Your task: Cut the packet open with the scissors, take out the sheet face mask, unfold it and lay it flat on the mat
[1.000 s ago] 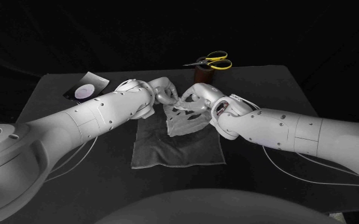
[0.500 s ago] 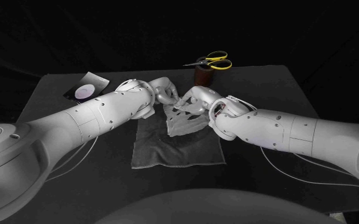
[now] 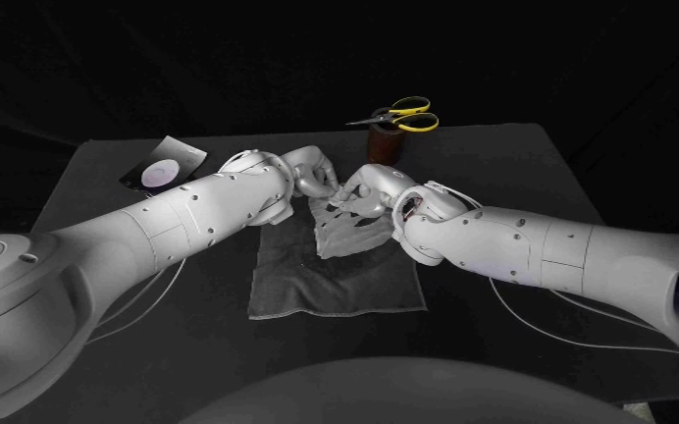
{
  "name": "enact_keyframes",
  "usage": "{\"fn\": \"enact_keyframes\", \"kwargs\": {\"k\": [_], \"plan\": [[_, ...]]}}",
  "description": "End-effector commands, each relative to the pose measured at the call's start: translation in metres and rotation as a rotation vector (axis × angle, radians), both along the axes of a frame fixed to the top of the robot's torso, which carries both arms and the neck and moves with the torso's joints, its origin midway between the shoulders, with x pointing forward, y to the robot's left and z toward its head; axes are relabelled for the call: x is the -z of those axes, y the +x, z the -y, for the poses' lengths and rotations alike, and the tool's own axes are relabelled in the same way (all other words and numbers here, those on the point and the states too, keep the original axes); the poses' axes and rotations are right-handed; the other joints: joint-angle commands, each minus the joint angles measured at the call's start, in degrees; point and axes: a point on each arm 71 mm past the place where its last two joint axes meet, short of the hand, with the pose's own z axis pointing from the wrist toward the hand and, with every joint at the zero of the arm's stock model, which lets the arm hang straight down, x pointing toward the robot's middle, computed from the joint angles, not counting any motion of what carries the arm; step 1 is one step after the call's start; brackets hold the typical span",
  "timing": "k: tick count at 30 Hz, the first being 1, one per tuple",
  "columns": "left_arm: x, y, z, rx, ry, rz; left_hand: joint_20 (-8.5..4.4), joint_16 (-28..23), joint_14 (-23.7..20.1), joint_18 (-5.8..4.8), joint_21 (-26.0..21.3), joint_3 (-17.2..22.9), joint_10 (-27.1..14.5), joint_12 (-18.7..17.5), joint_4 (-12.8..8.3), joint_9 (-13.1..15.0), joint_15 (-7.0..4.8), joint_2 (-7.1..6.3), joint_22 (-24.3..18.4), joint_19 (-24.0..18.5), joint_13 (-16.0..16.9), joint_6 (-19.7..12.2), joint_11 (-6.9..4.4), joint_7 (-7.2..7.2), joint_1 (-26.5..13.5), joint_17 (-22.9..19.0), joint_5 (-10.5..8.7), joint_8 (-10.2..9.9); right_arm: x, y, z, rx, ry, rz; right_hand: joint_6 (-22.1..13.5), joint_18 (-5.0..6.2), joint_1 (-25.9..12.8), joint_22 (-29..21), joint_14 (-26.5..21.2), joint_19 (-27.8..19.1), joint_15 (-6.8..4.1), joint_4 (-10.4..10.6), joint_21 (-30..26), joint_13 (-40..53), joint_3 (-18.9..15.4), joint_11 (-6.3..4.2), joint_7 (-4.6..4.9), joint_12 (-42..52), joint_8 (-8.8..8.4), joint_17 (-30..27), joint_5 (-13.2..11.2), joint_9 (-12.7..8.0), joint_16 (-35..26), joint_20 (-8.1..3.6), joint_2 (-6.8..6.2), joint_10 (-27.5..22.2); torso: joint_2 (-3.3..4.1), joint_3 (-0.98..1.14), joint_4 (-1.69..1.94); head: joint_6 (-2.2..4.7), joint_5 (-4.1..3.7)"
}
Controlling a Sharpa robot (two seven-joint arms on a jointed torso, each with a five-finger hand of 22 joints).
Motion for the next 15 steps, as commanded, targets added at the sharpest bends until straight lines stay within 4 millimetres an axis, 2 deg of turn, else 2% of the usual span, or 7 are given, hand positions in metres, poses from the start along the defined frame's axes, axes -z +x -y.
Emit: {"fn": "enact_keyframes", "kwargs": {"k": [1, 4, 8, 15], "plan": [[0.0015, -0.0020, 0.0039, 0.019, 0.002, -0.022, 0.16, 0.21, 2.43, 0.05, 0.25, -0.13, -0.22, 0.23, -0.36, 0.06, 0.11, 0.12, 0.16, 0.11, 0.05, -0.09, -0.04, 0.27, -0.58, 6.85, 0.14, 0.09, 0.0032, -0.0011, -0.0011, -0.013, -0.021, -0.012, 0.50, 0.86, 0.22, 6.77, 5.90, -0.11, 0.25, -0.03, -0.03, 15.05, -0.37, 0.05, 0.08, 0.20, 0.05, 15.09, -0.20, 0.02, 0.19, 0.28, 0.82, 6.08, -0.01, -0.04, -0.01, 0.01, -0.03], [0.0017, -0.0021, 0.0040, 0.019, 0.002, -0.026, 0.16, 0.21, 2.43, 0.05, 0.25, -0.13, -0.22, 0.23, -0.36, 0.06, 0.11, 0.12, 0.16, 0.11, 0.05, -0.09, -0.04, 0.27, -0.58, 6.85, 0.14, 0.09, 0.0034, -0.0015, -0.0020, -0.018, -0.022, -0.013, 1.40, 0.86, 1.03, 6.82, 5.90, -0.01, 0.07, -0.18, 0.17, 15.05, -0.15, -0.21, -0.25, 0.20, 0.35, 15.09, -0.20, 0.08, 0.19, 0.17, 1.53, 6.08, 0.01, -0.03, -0.01, 0.01, 0.04], [0.0018, -0.0021, 0.0040, 0.018, 0.002, -0.027, 0.17, 0.20, 2.42, 0.06, 0.22, -0.14, -0.24, 0.23, -0.40, 0.05, 0.12, 0.15, 0.13, 0.08, 0.06, -0.09, -0.03, 0.28, -0.61, 6.83, 0.14, 0.07, 0.0035, -0.0025, -0.0036, -0.027, -0.022, -0.012, 3.53, 0.88, 2.52, 6.85, 5.90, 0.04, -0.46, -0.76, 0.26, 15.05, 0.43, -0.93, -1.13, 0.20, 1.29, 15.09, -0.20, 0.39, 0.19, -0.19, 2.61, 6.08, 0.00, -0.02, -0.04, 0.01, 0.08], [0.0019, -0.0020, 0.0044, 0.018, 0.002, -0.028, 0.18, 0.20, 2.41, 0.06, 0.21, -0.14, -0.24, 0.23, -0.42, 0.04, 0.12, 0.17, 0.11, 0.07, 0.07, -0.09, -0.02, 0.29, -0.63, 6.81, 0.14, 0.05, 0.0035, -0.0027, -0.0037, -0.030, -0.027, -0.004, 5.95, 0.84, 3.94, 6.93, 5.90, 0.17, -1.43, -1.70, 0.52, 15.05, 0.87, -2.11, -2.49, 0.20, 2.81, 15.09, -0.20, 1.09, 0.19, -0.94, 3.45, 6.08, -0.02, 0.01, -0.07, 0.01, 0.06]]}}
